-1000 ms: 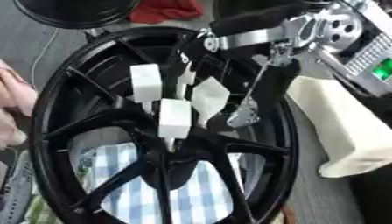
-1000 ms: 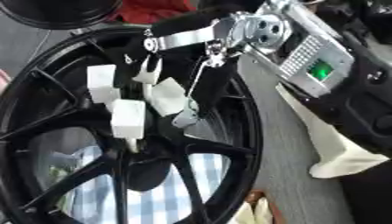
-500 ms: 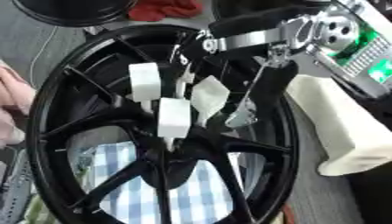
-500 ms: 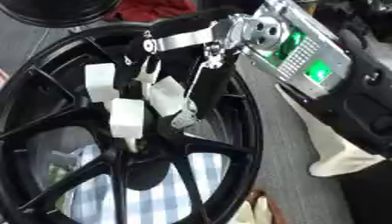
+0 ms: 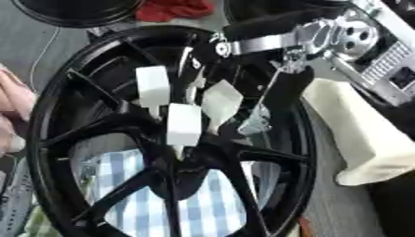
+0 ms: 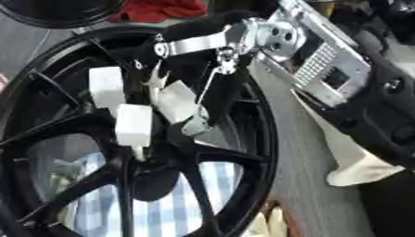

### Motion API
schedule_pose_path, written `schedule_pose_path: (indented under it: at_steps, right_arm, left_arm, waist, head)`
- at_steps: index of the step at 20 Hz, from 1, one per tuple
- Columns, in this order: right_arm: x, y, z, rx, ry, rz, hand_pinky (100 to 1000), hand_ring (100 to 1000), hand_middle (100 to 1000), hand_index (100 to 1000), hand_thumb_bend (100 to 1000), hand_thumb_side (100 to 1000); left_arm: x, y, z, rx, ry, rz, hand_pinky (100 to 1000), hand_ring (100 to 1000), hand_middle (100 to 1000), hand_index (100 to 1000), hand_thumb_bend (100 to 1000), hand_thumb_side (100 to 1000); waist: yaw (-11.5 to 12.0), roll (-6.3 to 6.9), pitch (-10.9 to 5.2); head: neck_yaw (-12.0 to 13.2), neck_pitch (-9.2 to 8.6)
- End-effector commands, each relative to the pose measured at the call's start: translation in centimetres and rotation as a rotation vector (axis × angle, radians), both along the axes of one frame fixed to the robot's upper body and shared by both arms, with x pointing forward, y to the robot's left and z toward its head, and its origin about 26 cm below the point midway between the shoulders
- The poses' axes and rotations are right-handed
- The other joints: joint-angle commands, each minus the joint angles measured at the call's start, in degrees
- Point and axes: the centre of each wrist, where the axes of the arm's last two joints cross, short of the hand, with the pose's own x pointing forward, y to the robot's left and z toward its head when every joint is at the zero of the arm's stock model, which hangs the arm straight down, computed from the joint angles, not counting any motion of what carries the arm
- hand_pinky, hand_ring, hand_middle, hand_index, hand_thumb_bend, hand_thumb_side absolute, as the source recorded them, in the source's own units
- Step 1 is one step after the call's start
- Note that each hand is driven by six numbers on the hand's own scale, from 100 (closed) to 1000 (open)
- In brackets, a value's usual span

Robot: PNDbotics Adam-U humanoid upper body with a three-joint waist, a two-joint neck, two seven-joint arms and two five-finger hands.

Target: Pull the pin out of the wheel hub.

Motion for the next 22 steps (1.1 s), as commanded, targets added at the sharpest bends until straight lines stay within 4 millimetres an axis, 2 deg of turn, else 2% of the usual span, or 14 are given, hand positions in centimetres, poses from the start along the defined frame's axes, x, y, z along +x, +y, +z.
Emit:
schedule_pose_path:
  at_steps: [1, 22]
  right_arm:
    - [-0.5, -0.8, 1.1, -0.006, -0.048, -0.041, 851, 882, 799, 834, 416, 100]
    - [-0.4, -1.9, 0.8, 0.009, -0.043, -0.113, 852, 885, 803, 833, 414, 100]
  left_arm:
    - [-0.2, 0.0, 0.7, 0.015, -0.027, 0.0, 875, 638, 669, 765, 100, 730]
    - [-0.3, 0.0, 0.5, 0.016, -0.017, 0.004, 878, 635, 669, 765, 100, 734]
  waist:
    - [0.0, 0.54, -0.88]
    - [-0.5, 0.86, -0.4]
  head:
    - [-0.1, -0.75]
    - [-0.6, -1.02]
